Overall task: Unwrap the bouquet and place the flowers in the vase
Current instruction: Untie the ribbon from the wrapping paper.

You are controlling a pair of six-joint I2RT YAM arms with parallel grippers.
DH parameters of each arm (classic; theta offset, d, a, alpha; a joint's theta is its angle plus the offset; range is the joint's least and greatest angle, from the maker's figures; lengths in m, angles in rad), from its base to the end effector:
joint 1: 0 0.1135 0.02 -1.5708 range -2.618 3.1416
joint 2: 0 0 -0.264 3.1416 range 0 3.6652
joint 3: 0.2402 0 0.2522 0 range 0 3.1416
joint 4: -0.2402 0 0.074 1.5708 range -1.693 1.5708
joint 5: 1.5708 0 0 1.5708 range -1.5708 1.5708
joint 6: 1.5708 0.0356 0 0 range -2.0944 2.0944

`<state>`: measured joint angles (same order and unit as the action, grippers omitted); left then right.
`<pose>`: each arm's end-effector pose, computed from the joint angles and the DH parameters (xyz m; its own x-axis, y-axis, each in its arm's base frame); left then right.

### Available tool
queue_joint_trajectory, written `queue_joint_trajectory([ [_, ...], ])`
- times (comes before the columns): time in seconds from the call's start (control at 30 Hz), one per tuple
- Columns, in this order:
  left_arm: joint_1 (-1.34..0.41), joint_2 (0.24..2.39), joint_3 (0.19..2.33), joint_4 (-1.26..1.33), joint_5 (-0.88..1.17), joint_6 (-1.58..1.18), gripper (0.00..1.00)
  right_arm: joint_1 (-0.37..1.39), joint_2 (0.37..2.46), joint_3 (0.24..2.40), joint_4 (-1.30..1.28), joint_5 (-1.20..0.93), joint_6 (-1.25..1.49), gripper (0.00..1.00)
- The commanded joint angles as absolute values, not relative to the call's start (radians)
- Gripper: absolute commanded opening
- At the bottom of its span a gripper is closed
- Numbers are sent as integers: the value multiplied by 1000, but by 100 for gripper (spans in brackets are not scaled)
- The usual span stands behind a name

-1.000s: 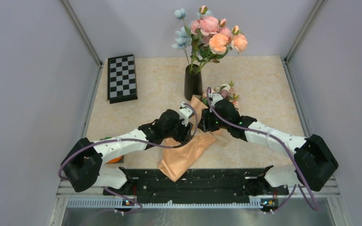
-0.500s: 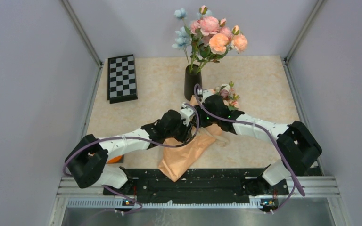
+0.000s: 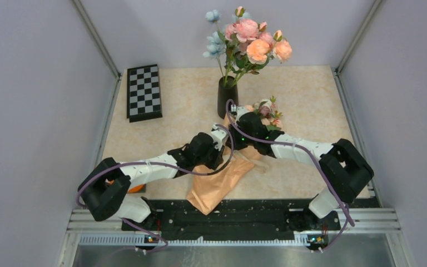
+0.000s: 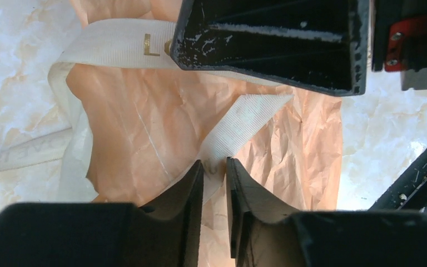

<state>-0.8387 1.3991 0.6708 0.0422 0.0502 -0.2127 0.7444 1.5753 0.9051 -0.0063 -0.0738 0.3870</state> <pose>0.1874 -0.2112 0.1859 -0.5762 0.3258 -0.7496 0.6621 0.7238 -0.1944 0.2452 0.2295 0.2038 -0.6974 -0.1307 -0.7047 -0.4911 0.8033 0.3370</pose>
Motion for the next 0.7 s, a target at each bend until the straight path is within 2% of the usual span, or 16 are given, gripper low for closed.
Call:
queue_joint_trajectory([
  [0.0,-841,1401,657,109,29,-234,21,758,1577,914,77,-97,411,17],
  [0.17,-841,1395,653,115,16,-240,11,758,1560,894,100,-101,434,0],
  [0.33,-841,1369,646,112,-28,-262,0,758,1515,872,101,-82,444,0],
  [0.67,-837,1241,649,67,-116,-307,0,758,1342,809,51,40,451,0],
])
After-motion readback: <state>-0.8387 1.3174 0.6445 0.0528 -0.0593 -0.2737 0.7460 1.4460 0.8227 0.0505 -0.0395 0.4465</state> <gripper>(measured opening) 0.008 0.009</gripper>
